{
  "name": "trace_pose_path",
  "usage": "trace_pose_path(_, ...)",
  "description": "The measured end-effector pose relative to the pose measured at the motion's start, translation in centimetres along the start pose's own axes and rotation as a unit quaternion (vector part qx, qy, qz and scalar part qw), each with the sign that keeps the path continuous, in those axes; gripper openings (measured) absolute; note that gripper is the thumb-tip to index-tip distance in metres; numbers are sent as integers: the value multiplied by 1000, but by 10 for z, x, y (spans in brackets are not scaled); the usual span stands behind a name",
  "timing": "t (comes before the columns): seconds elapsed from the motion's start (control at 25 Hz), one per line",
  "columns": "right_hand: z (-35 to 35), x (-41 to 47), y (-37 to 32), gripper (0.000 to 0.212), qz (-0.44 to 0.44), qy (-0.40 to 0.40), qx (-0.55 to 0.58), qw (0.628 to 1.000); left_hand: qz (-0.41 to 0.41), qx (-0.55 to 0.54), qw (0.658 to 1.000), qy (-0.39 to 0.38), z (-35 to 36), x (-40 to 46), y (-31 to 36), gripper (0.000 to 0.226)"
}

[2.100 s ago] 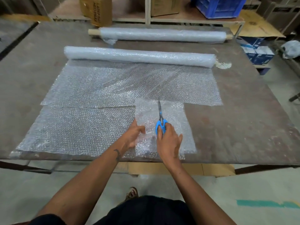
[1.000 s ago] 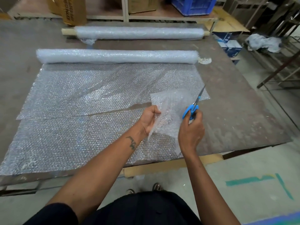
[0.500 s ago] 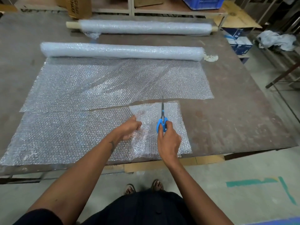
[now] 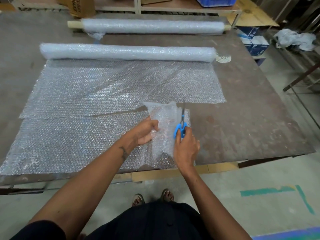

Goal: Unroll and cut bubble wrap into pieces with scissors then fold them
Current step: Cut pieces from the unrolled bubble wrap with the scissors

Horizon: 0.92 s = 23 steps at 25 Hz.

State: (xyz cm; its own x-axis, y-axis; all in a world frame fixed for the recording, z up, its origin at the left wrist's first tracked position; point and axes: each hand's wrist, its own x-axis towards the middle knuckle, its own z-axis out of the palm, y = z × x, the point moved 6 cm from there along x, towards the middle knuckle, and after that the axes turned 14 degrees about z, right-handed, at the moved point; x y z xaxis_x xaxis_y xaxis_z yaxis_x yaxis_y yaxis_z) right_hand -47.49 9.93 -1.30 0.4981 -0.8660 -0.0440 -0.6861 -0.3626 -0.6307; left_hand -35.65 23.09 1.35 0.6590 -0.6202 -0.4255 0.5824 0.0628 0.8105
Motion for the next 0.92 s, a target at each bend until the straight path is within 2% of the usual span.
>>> trace_pose_path(0.12,-11,39,29,21,112,-59,134,983,8,-33,999,12,27,3,3,45)
trace_pose_path(0.2,-18,62,44,21,164,-103,212,958,-1,-109,993,-41,52,3,4,20)
trace_pose_path(0.32,-24,88,56,23,194,-148,269,931,7,-147,987,-72,76,-1,8,26)
trace_pose_path(0.4,-22,95,59,26,223,-191,342,893,19,-142,987,-76,77,0,11,18)
trace_pose_path(0.48,-24,94,57,36,253,-219,404,851,36,-110,992,-39,54,7,10,20)
trace_pose_path(0.56,-19,94,53,43,262,-232,390,852,62,-30,998,14,18,8,6,24)
trace_pose_path(0.68,12,73,42,50,277,-242,379,849,55,39,994,81,-32,-6,-4,18)
trace_pose_path(0.72,24,64,41,48,286,-223,377,852,57,75,990,101,-46,-10,-9,17)
trace_pose_path(0.76,33,57,40,42,281,-193,363,867,62,99,985,125,-59,-15,-12,11)
trace_pose_path(0.8,40,53,42,33,266,-156,343,887,62,118,982,131,-69,-19,-13,14)
trace_pose_path(0.88,42,51,44,21,210,-114,280,930,45,146,982,114,-84,-17,-22,58)
trace_pose_path(0.92,42,51,45,18,182,-115,252,943,36,156,982,101,-87,-17,-25,69)
